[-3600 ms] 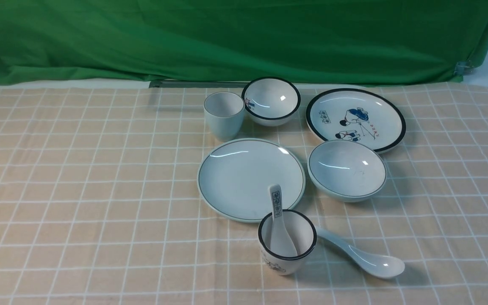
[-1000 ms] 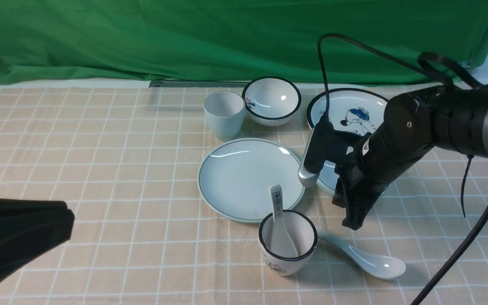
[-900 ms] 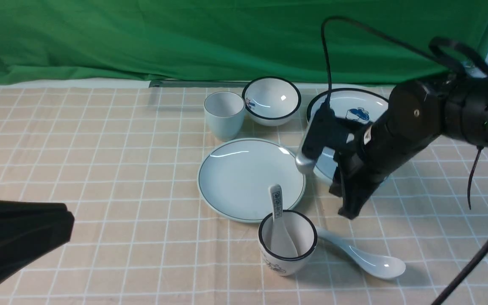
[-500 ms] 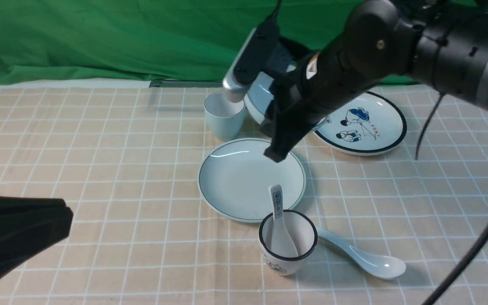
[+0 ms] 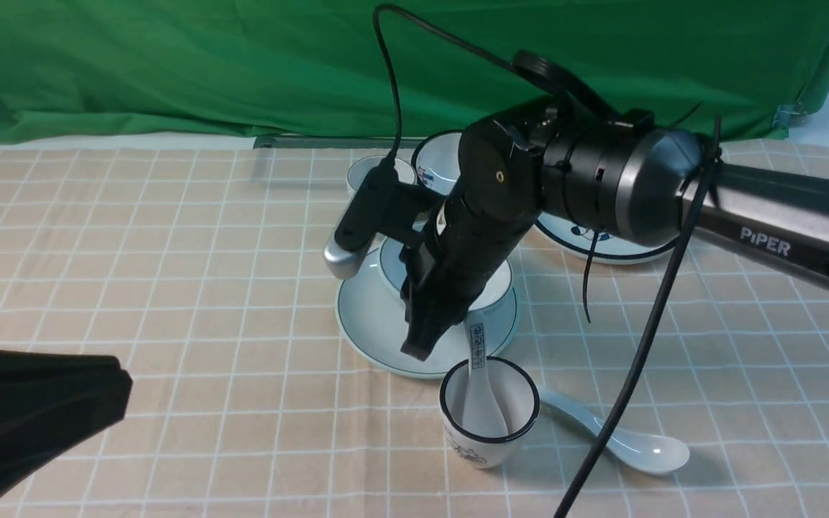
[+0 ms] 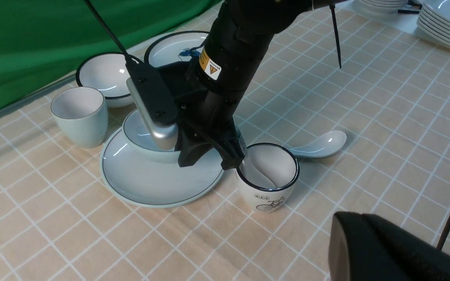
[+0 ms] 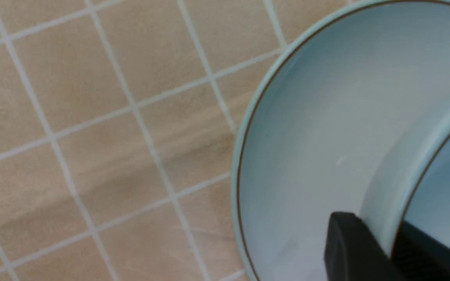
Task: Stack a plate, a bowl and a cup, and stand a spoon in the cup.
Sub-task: Use the right arm to put the blue rice bowl into the blue large plate in the middle, then use the left arm to grab a blue teacup
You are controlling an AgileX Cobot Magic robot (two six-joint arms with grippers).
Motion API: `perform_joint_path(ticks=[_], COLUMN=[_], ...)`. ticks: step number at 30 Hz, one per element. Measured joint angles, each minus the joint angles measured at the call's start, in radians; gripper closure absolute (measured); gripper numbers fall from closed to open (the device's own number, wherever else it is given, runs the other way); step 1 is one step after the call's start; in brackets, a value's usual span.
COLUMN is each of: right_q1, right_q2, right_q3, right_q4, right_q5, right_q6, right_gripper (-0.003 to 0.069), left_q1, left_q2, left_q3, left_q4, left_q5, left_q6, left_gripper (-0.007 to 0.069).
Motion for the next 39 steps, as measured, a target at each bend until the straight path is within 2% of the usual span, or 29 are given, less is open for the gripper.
perform_joint_path(ticks=[8, 10, 14, 17, 20, 22, 25, 29, 33, 34, 36, 39], right_q1=[0.0, 0.0, 0.0, 0.0, 0.0, 0.0, 0.0, -0.001, -0.026, -0.05, -0.077, -0.147], right_q2=[0.012, 0.011, 0.01, -0.001, -0.021, -0.055, -0.105, -0.187, -0.244, -0.269, -0.289, -0.377], right_q3=[-0.005, -0.006, -0.007, -0.033, -0.066, -0.115, -0.174, -0.211, -0.213, -0.204, -0.19, -0.114], right_q4=[0.0, 0.0, -0.001, -0.001, -0.007, -0.045, -0.115, -0.209, -0.226, -0.226, -0.225, -0.2], right_q5=[0.028, 0.028, 0.028, 0.038, 0.056, 0.082, 0.137, 0.281, 0.417, 0.431, 0.431, 0.431], right_q6=[0.0, 0.0, 0.0, 0.0, 0.0, 0.007, 0.045, 0.094, 0.14, 0.183, 0.215, 0.299], right_gripper=[0.0564, 0.0495, 0.0313, 0.0237, 0.0228, 0.024, 0.0298, 0.0435, 0.0563, 0.0592, 0.0612, 0.0627], left_q1=[0.0, 0.0, 0.0, 0.0, 0.0, 0.0, 0.0, 0.0, 0.0, 0.0, 0.0, 0.0], left_q2=[0.0, 0.0, 0.0, 0.0, 0.003, 0.025, 0.12, 0.355, 0.623, 0.711, 0.795, 1.016], left_q3=[0.002, 0.002, 0.002, 0.002, 0.002, 0.002, -0.006, -0.093, -0.247, -0.313, -0.384, -0.604], left_q4=[0.0, 0.0, 0.0, 0.0, 0.002, 0.012, 0.037, 0.065, 0.073, 0.086, 0.097, 0.163], left_q5=[0.001, 0.001, 0.001, 0.003, 0.009, 0.021, 0.058, 0.095, 0.1, 0.098, 0.097, 0.095], left_q6=[0.0, 0.0, 0.0, 0.0, -0.003, -0.027, -0.053, -0.015, 0.05, 0.066, 0.086, 0.13], left_gripper=[0.062, 0.062, 0.062, 0.062, 0.062, 0.062, 0.062, 0.062, 0.062, 0.062, 0.062, 0.062])
